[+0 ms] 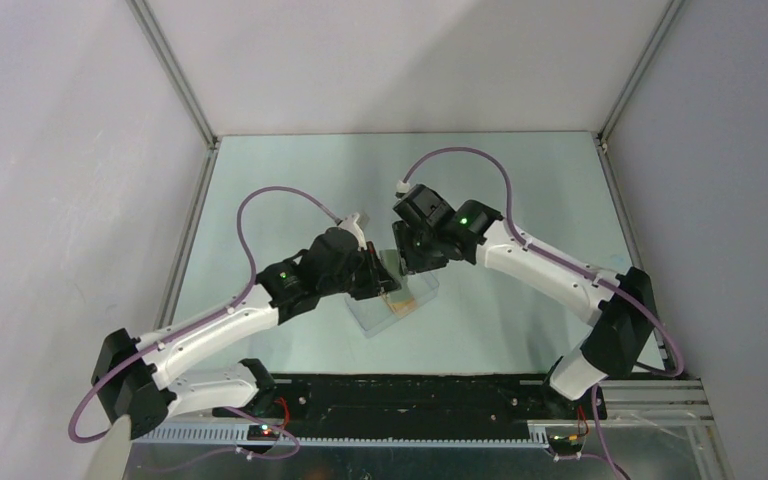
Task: Put the credit cards into the card holder
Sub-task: Open the card holder at the center of the board.
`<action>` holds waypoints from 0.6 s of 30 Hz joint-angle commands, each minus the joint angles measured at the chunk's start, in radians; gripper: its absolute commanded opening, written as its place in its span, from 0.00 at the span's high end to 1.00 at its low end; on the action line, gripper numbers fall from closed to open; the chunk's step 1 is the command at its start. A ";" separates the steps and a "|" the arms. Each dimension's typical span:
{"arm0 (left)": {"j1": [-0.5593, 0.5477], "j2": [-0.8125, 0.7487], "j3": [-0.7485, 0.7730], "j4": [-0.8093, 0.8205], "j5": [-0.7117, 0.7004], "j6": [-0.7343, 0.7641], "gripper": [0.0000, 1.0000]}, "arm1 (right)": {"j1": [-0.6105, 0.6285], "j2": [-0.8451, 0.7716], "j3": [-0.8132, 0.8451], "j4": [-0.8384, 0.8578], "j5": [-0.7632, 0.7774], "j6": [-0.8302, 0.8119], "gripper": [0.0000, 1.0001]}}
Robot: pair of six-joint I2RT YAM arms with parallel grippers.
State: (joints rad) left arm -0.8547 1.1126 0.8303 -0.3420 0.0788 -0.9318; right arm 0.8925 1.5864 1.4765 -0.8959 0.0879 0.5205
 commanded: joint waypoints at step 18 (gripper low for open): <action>-0.006 -0.146 -0.002 0.121 0.008 0.034 1.00 | -0.319 -0.245 -0.209 -0.024 -0.050 -0.115 0.47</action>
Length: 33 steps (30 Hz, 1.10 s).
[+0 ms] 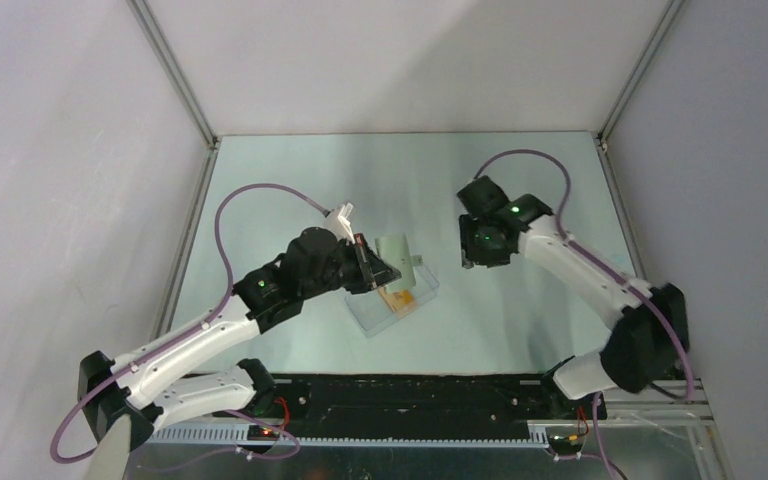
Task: Put the credit cards into the card holder
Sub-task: Open the card holder at the center of the board.
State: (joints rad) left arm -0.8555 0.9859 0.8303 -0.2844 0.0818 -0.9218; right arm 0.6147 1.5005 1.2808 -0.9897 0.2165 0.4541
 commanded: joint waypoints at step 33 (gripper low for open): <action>-0.006 0.009 0.001 0.114 0.086 0.037 1.00 | -0.020 -0.183 -0.086 0.333 -0.692 0.007 1.00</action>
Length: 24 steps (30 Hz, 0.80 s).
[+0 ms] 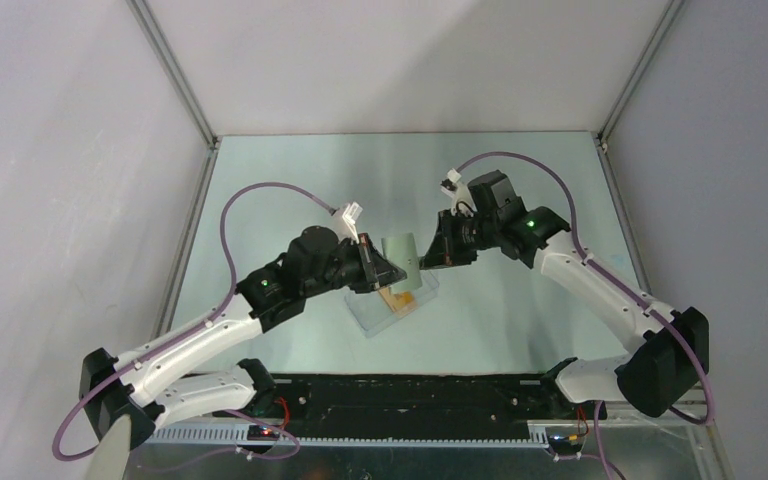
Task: Put the credit cards into the card holder
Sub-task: Open the card holder at the center of the board.
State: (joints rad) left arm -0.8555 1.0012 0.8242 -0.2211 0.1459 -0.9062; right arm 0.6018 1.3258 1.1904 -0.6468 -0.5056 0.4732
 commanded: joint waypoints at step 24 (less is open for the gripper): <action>-0.002 -0.473 -0.085 -0.080 -0.025 0.660 0.00 | 0.020 -0.182 0.070 -0.144 -0.386 -0.306 1.00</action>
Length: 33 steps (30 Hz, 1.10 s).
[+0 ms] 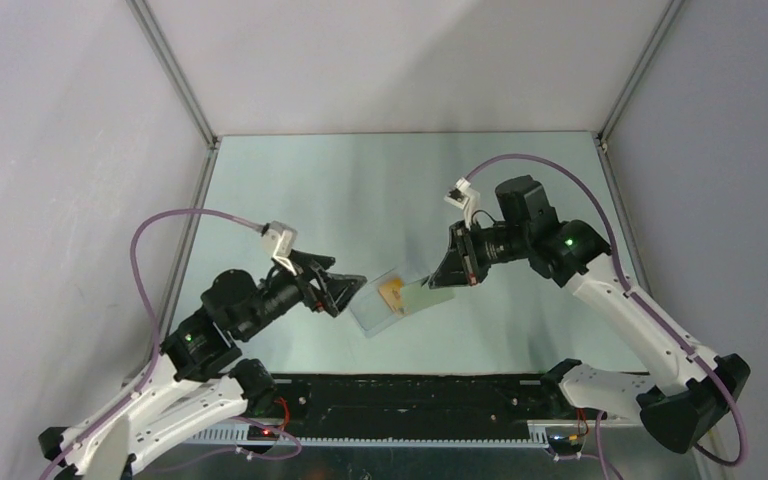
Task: Put the credit cards into the card holder
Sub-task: Open the card holder at the center of the board.
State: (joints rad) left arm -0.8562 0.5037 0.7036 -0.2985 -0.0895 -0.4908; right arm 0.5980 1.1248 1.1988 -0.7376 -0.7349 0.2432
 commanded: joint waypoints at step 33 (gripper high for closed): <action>-0.013 0.476 0.239 0.091 1.071 1.088 0.02 | 0.164 0.009 0.094 -0.078 -0.521 -0.120 1.00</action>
State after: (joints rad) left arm -0.8566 0.9558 0.8764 -0.2630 0.8780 0.5282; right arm 0.7540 1.1419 1.2423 -0.8394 -1.2072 0.1188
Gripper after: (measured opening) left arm 0.984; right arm 0.034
